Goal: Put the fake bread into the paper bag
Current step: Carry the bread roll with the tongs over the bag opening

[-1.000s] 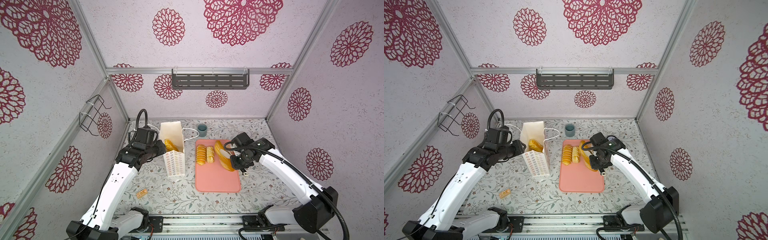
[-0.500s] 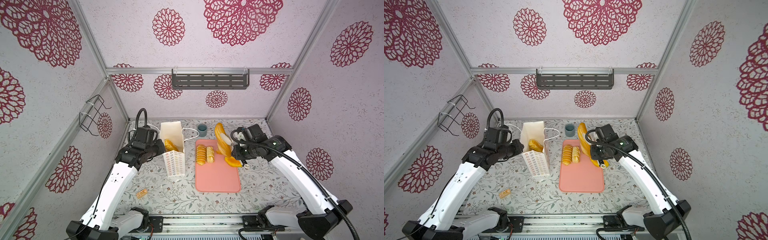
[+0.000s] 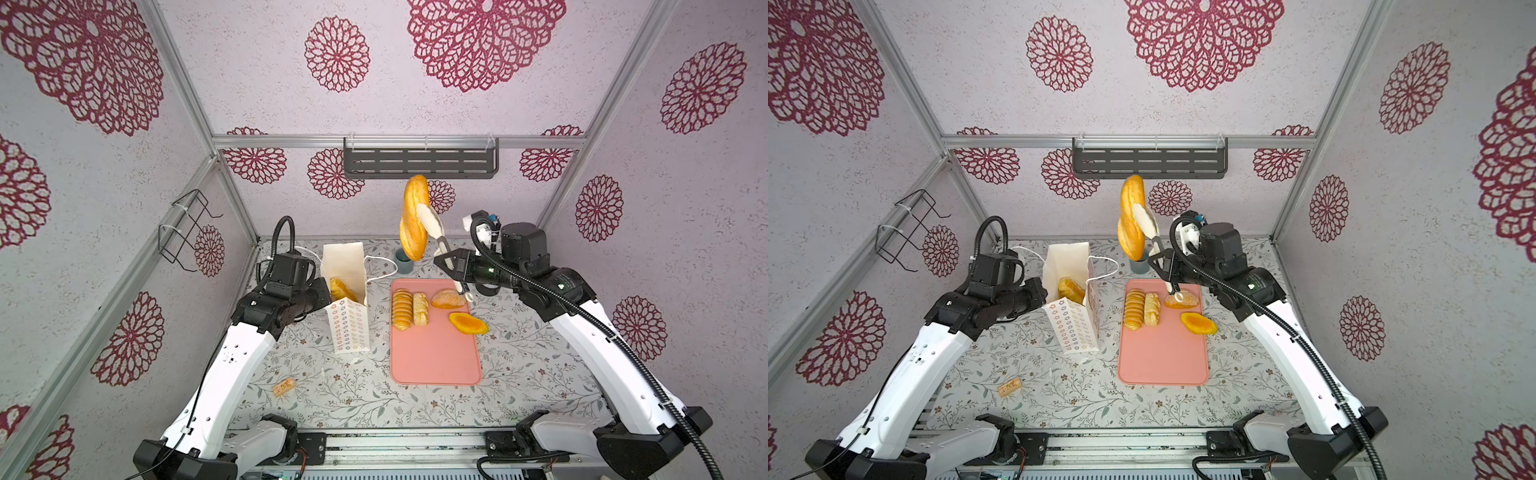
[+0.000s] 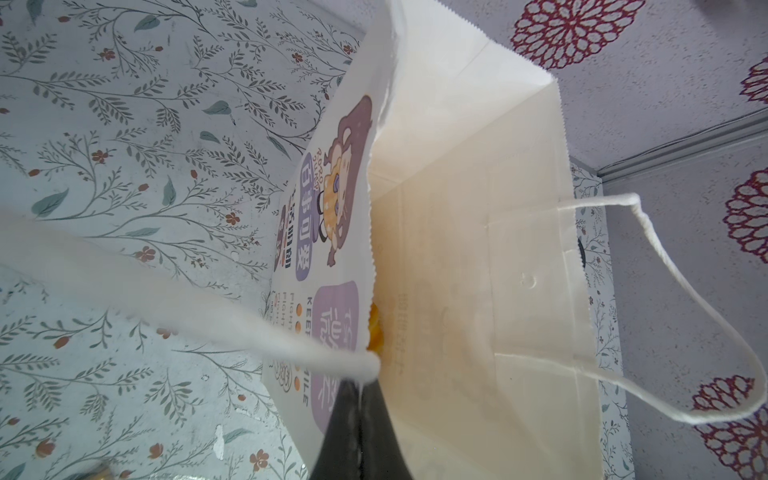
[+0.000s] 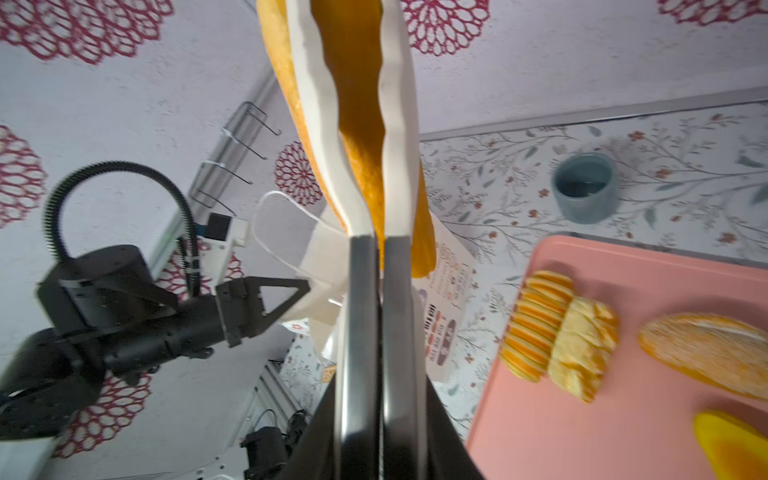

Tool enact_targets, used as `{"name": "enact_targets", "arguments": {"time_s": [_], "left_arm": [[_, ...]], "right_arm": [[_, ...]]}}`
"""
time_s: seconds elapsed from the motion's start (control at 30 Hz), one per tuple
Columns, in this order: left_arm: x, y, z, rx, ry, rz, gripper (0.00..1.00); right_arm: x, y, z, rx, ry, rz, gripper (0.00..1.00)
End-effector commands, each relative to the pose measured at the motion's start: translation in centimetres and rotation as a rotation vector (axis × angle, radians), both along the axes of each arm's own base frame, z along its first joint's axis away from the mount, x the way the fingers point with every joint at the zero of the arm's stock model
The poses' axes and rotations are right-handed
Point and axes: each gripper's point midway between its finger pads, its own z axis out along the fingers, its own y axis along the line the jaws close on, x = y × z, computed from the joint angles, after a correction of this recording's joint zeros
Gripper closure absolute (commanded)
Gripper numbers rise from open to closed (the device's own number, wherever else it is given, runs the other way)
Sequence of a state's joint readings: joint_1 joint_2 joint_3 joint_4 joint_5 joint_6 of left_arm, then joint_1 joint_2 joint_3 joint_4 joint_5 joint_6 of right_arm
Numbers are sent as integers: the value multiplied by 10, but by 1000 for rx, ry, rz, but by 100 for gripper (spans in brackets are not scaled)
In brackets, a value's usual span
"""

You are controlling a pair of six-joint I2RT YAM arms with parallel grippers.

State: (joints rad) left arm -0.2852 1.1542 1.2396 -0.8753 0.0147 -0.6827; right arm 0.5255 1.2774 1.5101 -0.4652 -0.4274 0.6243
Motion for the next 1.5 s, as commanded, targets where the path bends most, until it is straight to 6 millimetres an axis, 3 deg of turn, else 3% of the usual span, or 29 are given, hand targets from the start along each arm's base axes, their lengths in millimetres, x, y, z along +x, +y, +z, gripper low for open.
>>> {"name": "enact_targets", "arguments": {"time_s": [0.0,0.17,0.37,0.5,0.93,1.3,1.47], "left_arm": [[5,0,11,-18,-28,7,100],[5,0,11,-17,-27,6,100],[4,1,11,-17,-28,10,100],[4,1,12,-20,-32,11,100],[4,1,11,-15,-31,10,100],[4,3,10,-8,-29,14,100],[2,3,10,-10,-29,14,100]], "right_arm": [[-11,27,71,232,-164,119,100],[-14,59,69,244,-170,161,100],[-15,95,45,174,-140,189,100],[-14,109,28,121,-121,184,100],[-24,126,-19,-50,-77,189,100],[-36,121,-40,-116,-48,190,100],[-39,120,-42,-123,-45,191,94]]}}
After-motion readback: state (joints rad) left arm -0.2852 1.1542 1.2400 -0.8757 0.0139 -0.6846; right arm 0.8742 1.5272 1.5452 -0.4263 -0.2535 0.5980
